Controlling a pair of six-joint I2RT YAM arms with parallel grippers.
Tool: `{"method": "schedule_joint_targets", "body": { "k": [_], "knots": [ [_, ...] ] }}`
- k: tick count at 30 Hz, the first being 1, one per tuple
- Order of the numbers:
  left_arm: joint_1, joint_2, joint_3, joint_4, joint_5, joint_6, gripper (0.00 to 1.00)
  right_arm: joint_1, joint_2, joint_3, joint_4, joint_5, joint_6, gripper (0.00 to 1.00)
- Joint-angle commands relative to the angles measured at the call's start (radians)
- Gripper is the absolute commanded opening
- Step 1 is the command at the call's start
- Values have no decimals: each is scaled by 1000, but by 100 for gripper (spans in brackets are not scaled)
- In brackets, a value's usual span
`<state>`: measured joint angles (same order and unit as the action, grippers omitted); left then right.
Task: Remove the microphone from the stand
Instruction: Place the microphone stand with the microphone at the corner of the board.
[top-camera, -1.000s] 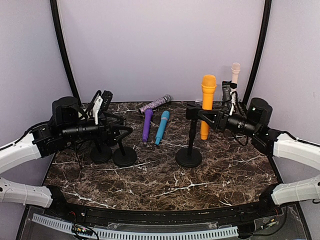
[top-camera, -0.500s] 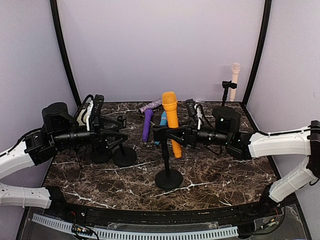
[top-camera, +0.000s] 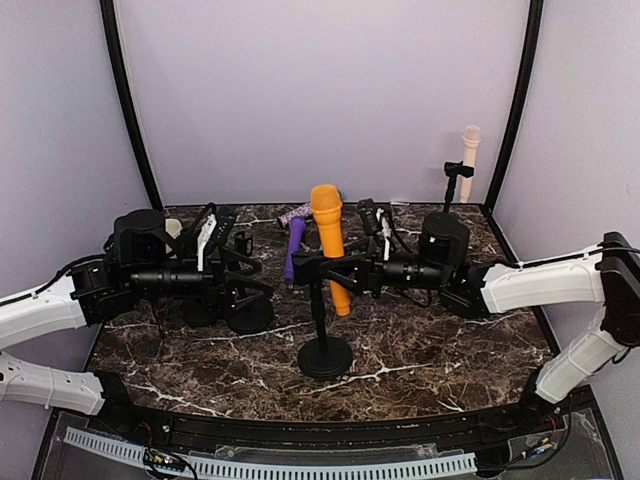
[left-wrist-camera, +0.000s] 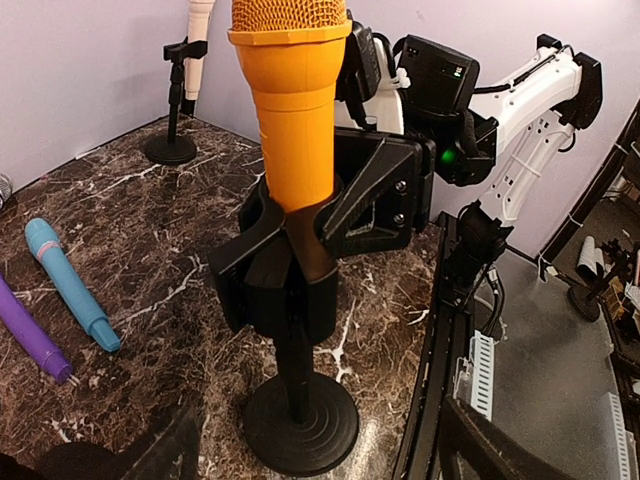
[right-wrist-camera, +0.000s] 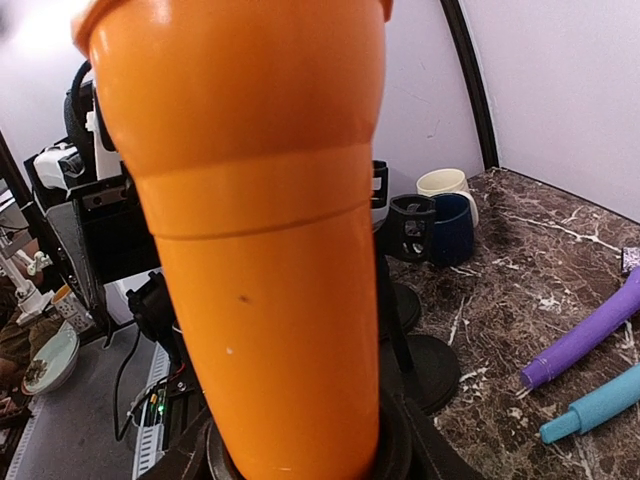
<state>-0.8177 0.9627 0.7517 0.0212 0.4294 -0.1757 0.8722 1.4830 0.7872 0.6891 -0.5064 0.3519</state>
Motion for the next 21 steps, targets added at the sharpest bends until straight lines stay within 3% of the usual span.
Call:
{"method": "schedule_joint_targets", "body": {
  "k": [1,9,21],
  "knots": [
    [-5,5,27,38,30,28,84,8,0,-21,183,-51,10,0],
    [-6,31,8,41,39,39,84,9,-30,-102,134,-64,-4,2],
    [-17,100,17,94,49,46,84,17,-153,-206,28,1,-24,39]
  ]
}}
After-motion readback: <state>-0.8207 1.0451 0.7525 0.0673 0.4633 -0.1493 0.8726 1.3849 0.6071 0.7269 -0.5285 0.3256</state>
